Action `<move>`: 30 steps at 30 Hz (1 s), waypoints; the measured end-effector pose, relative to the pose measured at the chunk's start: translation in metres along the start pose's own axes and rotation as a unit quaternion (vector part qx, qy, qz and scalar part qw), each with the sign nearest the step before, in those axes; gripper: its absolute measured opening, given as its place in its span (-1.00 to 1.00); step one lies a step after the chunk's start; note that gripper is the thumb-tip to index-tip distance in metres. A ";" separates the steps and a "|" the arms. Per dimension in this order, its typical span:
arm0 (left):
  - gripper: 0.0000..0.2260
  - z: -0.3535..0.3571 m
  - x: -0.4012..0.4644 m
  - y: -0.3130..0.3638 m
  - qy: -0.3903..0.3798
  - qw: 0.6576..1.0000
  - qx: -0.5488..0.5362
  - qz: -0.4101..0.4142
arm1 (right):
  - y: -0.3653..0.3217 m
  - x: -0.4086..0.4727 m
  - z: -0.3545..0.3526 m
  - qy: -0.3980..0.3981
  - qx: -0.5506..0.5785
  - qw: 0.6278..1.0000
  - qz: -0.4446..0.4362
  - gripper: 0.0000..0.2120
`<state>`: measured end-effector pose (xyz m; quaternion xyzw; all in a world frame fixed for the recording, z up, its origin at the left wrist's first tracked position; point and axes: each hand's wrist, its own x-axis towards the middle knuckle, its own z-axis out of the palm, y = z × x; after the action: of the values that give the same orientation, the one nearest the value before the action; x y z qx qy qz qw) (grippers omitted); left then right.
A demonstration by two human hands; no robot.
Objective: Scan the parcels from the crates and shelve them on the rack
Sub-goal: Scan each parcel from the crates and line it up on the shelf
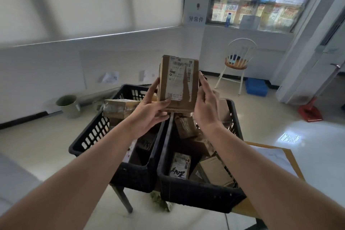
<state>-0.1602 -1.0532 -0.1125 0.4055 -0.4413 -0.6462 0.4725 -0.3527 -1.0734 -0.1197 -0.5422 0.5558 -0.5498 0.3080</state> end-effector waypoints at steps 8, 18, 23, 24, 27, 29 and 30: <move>-0.26 0.007 -0.037 0.008 0.110 0.988 0.055 0.095 | -0.017 -0.006 0.005 -0.087 0.049 0.990 -0.095 -0.57; -0.51 0.031 -0.135 0.026 0.349 0.907 0.121 0.200 | -0.057 -0.047 0.014 -0.238 0.098 0.942 -0.214 -0.54; -0.54 0.028 -0.212 0.037 0.445 0.851 0.161 0.228 | -0.093 -0.099 0.039 -0.300 0.149 0.912 -0.237 -0.48; -0.55 0.029 -0.229 0.039 0.462 0.839 0.171 0.232 | -0.100 -0.111 0.044 -0.311 0.158 0.906 -0.241 -0.47; -0.55 0.030 -0.284 0.043 0.512 0.802 0.194 0.238 | -0.120 -0.150 0.061 -0.336 0.176 0.886 -0.266 -0.50; -0.54 0.029 -0.322 0.045 0.543 0.779 0.197 0.245 | -0.135 -0.181 0.071 -0.355 0.194 0.872 -0.275 -0.51; -0.54 0.028 -0.343 0.045 0.557 0.767 0.200 0.248 | -0.143 -0.198 0.076 -0.363 0.205 0.865 -0.280 -0.51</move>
<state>-0.0981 -0.7237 -0.0248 0.6558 -0.3051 -0.0642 0.6876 -0.1996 -0.8808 -0.0499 -0.7611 0.1046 -0.4784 0.4253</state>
